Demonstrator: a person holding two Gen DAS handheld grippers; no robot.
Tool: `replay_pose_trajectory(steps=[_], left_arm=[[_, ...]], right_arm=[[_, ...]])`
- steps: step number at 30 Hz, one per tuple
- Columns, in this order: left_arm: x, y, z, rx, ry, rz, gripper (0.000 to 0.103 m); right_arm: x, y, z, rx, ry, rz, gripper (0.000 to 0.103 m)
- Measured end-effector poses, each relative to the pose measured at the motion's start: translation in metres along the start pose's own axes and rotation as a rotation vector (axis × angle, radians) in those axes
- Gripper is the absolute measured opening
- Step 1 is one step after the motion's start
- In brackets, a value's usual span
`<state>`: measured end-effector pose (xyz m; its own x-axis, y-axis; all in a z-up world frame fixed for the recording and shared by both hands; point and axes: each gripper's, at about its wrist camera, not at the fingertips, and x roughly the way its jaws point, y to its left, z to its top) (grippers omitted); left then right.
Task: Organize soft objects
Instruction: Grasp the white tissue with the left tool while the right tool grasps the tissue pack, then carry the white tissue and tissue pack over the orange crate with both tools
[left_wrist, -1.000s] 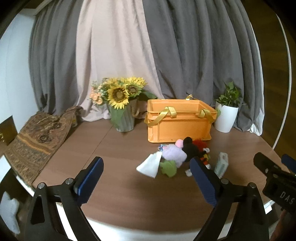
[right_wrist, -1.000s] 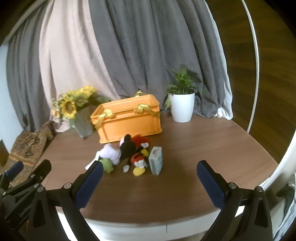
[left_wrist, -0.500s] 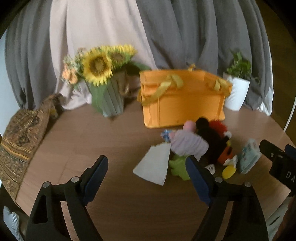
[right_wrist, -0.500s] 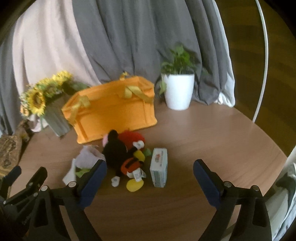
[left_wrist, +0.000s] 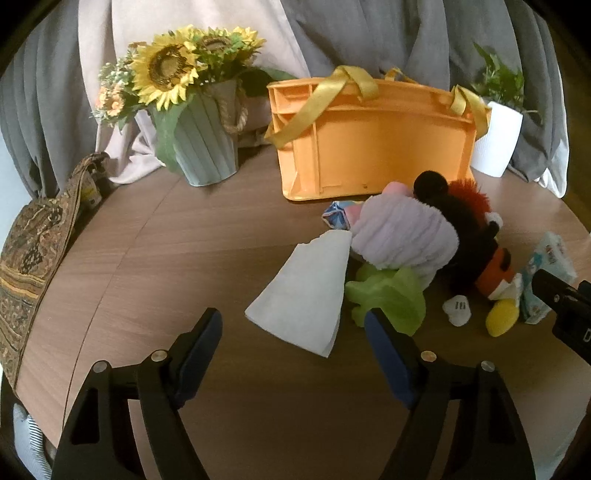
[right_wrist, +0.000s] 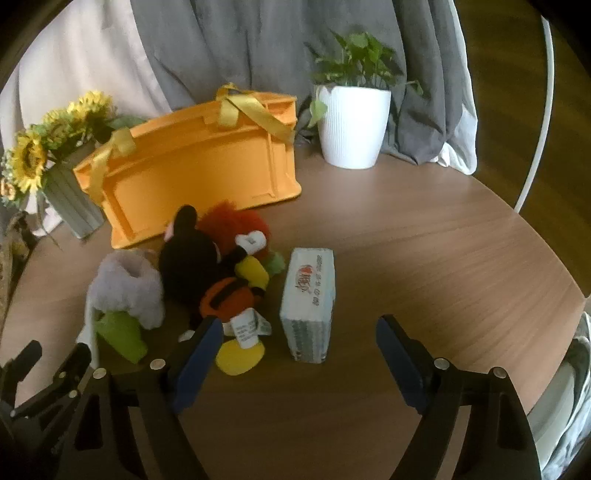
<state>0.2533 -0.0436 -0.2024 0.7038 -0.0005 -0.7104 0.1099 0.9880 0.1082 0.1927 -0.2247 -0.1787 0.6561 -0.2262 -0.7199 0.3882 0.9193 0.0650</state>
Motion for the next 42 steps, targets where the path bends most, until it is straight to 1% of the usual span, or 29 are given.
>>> replay_pose_trajectory(steps=[2,8,10,12,13,14,15,16,17,18,19,20,22,23,24,27,34,42], left_arm=[[0.006,-0.003,0.0,0.007,0.0,0.007,0.078],[0.022,-0.004,0.001,0.007,0.015,0.01,0.071],[0.028,-0.003,0.003,-0.004,0.035,0.003,0.065],[0.032,-0.002,0.005,-0.029,0.057,-0.017,0.056],[0.034,-0.001,0.005,-0.042,0.066,-0.022,0.053],[0.036,-0.001,0.005,-0.052,0.076,-0.028,0.048],[0.038,0.0,0.006,-0.059,0.083,-0.037,0.041],[0.039,0.0,0.006,-0.066,0.09,-0.045,0.037],[0.04,0.0,0.006,-0.074,0.096,-0.051,0.031],[0.039,0.001,0.006,-0.086,0.094,-0.061,0.025],[0.038,0.002,0.007,-0.093,0.092,-0.068,0.022],[0.038,0.002,0.007,-0.099,0.092,-0.073,0.016],[0.035,0.002,0.007,-0.11,0.092,-0.08,0.012],[0.033,0.002,0.006,-0.111,0.091,-0.081,0.009],[0.031,0.001,0.005,-0.111,0.087,-0.082,0.009],[0.026,0.002,0.005,-0.115,0.079,-0.083,0.008],[0.004,0.002,0.011,-0.133,0.046,-0.107,0.007],[-0.024,0.001,0.03,-0.154,0.009,-0.167,0.007]], right_arm=[[0.006,-0.001,0.0,0.009,0.011,-0.001,0.086],[0.02,0.001,0.0,-0.007,0.012,-0.005,0.085],[0.023,0.001,0.001,-0.009,0.012,-0.004,0.08],[0.027,0.002,0.002,-0.01,0.018,-0.004,0.079],[0.029,0.001,0.002,-0.009,0.019,-0.002,0.078],[0.03,0.001,0.002,-0.006,0.02,-0.001,0.076],[0.031,0.001,0.002,-0.003,0.021,0.001,0.072],[0.032,0.001,0.002,-0.001,0.024,0.003,0.068],[0.033,0.001,0.003,0.0,0.026,0.005,0.066],[0.033,0.001,0.003,-0.001,0.028,0.008,0.06],[0.034,0.001,0.003,-0.002,0.029,0.011,0.053],[0.034,0.001,0.004,-0.004,0.029,0.014,0.05],[0.033,0.001,0.004,-0.007,0.025,0.019,0.041],[0.033,0.0,0.004,-0.009,0.022,0.022,0.04],[0.032,0.0,0.004,-0.011,0.019,0.026,0.035],[0.029,0.0,0.006,-0.021,0.012,0.042,0.03],[0.015,0.002,0.012,-0.041,-0.019,0.078,0.029],[-0.005,0.003,0.026,-0.058,-0.039,0.15,0.029]])
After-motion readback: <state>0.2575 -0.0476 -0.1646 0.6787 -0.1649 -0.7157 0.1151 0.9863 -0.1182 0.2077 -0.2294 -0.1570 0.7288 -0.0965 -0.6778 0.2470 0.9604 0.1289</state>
